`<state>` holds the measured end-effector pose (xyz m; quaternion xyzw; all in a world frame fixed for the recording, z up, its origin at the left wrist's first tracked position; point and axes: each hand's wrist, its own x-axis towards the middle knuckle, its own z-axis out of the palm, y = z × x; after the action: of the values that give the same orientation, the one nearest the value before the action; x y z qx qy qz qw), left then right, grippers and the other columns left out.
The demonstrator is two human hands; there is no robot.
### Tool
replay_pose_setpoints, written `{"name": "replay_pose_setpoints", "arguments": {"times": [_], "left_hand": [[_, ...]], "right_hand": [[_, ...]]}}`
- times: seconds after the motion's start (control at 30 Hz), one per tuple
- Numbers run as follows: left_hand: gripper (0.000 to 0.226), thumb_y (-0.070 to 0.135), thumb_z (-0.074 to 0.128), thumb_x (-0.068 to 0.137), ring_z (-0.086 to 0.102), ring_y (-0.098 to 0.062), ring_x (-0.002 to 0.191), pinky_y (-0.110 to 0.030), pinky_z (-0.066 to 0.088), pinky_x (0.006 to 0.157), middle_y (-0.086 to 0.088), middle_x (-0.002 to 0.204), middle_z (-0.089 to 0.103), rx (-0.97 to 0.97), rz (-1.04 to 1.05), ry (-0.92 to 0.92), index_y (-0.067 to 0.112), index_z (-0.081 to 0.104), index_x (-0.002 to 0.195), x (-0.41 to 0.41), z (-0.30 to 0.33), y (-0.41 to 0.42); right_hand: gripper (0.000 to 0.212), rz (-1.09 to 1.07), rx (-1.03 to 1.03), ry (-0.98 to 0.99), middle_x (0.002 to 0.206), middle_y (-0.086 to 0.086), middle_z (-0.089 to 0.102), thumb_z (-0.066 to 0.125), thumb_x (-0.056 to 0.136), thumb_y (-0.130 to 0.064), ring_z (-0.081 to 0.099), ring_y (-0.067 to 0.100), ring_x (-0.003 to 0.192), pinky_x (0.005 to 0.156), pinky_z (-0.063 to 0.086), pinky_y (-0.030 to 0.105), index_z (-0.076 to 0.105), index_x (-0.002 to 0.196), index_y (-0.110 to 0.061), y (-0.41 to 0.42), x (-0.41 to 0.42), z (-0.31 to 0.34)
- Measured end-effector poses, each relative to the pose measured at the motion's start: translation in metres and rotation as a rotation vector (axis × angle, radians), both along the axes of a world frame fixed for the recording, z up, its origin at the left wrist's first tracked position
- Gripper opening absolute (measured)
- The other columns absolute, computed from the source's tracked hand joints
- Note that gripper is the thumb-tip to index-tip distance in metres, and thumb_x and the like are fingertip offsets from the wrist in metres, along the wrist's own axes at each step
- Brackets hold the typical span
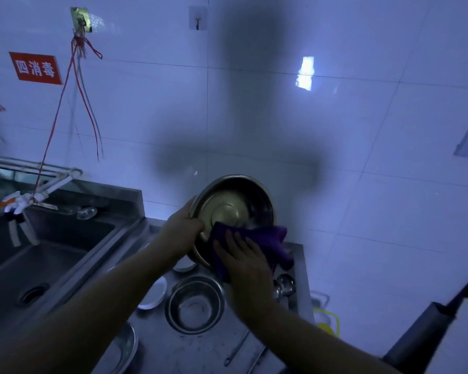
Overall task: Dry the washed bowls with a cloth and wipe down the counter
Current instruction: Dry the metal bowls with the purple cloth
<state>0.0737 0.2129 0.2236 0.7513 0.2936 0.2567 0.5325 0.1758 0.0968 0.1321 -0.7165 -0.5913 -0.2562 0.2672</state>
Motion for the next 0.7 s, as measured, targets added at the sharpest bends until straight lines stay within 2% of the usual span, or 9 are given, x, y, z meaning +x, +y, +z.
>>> {"name": "replay_pose_setpoints", "arguments": {"times": [0.07, 0.13, 0.23, 0.3, 0.37, 0.47, 0.57, 0.63, 0.7], "left_hand": [[0.046, 0.011, 0.048, 0.068, 0.064, -0.031, 0.083, -0.048, 0.055, 0.074, -0.009, 0.090, 0.067, -0.023, 0.016, -0.038, 0.051, 0.058, 0.088, 0.003, -0.002, -0.005], [0.044, 0.012, 0.048, 0.067, 0.064, -0.029, 0.083, -0.043, 0.056, 0.072, -0.007, 0.090, 0.068, -0.034, 0.010, -0.038, 0.048, 0.059, 0.089, 0.001, -0.002, -0.004], [0.043, -0.005, 0.048, 0.073, 0.064, -0.025, 0.070, -0.030, 0.051, 0.056, -0.008, 0.079, 0.068, -0.013, -0.057, 0.089, 0.032, 0.062, 0.088, -0.005, 0.003, 0.010], [0.043, -0.011, 0.048, 0.072, 0.065, -0.026, 0.066, -0.030, 0.051, 0.056, -0.009, 0.073, 0.069, -0.005, -0.140, 0.217, 0.027, 0.065, 0.083, -0.009, 0.013, 0.019], [0.042, -0.009, 0.049, 0.074, 0.064, -0.030, 0.061, -0.031, 0.051, 0.053, -0.015, 0.073, 0.067, -0.027, -0.178, 0.291, 0.027, 0.064, 0.088, -0.011, 0.022, 0.024], [0.029, 0.000, 0.052, 0.082, 0.062, -0.022, 0.059, -0.026, 0.048, 0.045, -0.011, 0.079, 0.063, -0.039, -0.053, 0.190, 0.024, 0.056, 0.099, -0.008, 0.015, 0.009], [0.032, 0.007, 0.061, 0.085, 0.062, -0.014, 0.077, -0.020, 0.048, 0.057, 0.000, 0.089, 0.062, 0.079, 0.137, 0.039, 0.019, 0.050, 0.113, -0.004, -0.019, -0.020], [0.029, 0.006, 0.059, 0.087, 0.062, -0.012, 0.081, -0.017, 0.047, 0.058, 0.001, 0.089, 0.062, 0.025, 0.221, -0.032, 0.014, 0.051, 0.114, -0.007, -0.034, -0.029], [0.027, 0.001, 0.054, 0.087, 0.065, -0.022, 0.084, -0.027, 0.053, 0.064, -0.007, 0.091, 0.065, -0.059, 0.219, -0.044, 0.011, 0.053, 0.113, -0.012, -0.038, -0.029]], "right_hand": [[0.077, 0.019, 0.011, 0.105, 0.124, 0.010, 0.063, 0.083, 0.049, -0.007, 0.064, 0.026, 0.109, 0.097, 0.044, 0.041, 0.063, 0.122, -0.019, 0.004, -0.017, -0.002], [0.079, 0.091, -0.001, 0.105, 0.128, 0.008, 0.061, 0.082, 0.053, -0.009, 0.061, 0.025, 0.112, 0.096, 0.047, 0.039, 0.059, 0.128, -0.020, 0.002, -0.015, -0.001], [0.066, 0.217, -0.190, -0.207, 0.132, 0.005, 0.058, 0.075, 0.071, -0.024, 0.057, 0.023, 0.118, 0.098, 0.044, 0.049, 0.052, 0.133, -0.025, -0.012, 0.015, 0.001], [0.060, 0.238, -0.306, -0.456, 0.133, 0.004, 0.057, 0.067, 0.079, -0.031, 0.053, 0.025, 0.122, 0.102, 0.033, 0.061, 0.046, 0.135, -0.028, -0.019, 0.039, 0.001], [0.047, 0.235, -0.270, -0.558, 0.127, 0.005, 0.062, 0.064, 0.084, -0.028, 0.057, 0.027, 0.116, 0.096, 0.038, 0.061, 0.053, 0.129, -0.028, -0.021, 0.056, 0.002], [0.029, 0.205, -0.134, -0.482, 0.115, 0.006, 0.068, 0.059, 0.088, -0.025, 0.066, 0.023, 0.100, 0.087, 0.051, 0.049, 0.064, 0.117, -0.024, -0.019, 0.058, 0.005], [0.027, 0.115, -0.050, -0.315, 0.111, 0.007, 0.070, 0.053, 0.090, -0.029, 0.068, 0.021, 0.096, 0.088, 0.052, 0.045, 0.066, 0.112, -0.021, -0.012, 0.035, -0.001], [0.027, 0.060, -0.042, -0.226, 0.108, 0.006, 0.071, 0.052, 0.091, -0.032, 0.068, 0.021, 0.095, 0.089, 0.049, 0.044, 0.067, 0.110, -0.022, -0.008, 0.018, -0.007], [0.027, 0.072, -0.051, -0.188, 0.108, 0.005, 0.071, 0.056, 0.088, -0.032, 0.069, 0.020, 0.095, 0.088, 0.050, 0.043, 0.067, 0.111, -0.024, -0.007, 0.004, -0.010]]}}
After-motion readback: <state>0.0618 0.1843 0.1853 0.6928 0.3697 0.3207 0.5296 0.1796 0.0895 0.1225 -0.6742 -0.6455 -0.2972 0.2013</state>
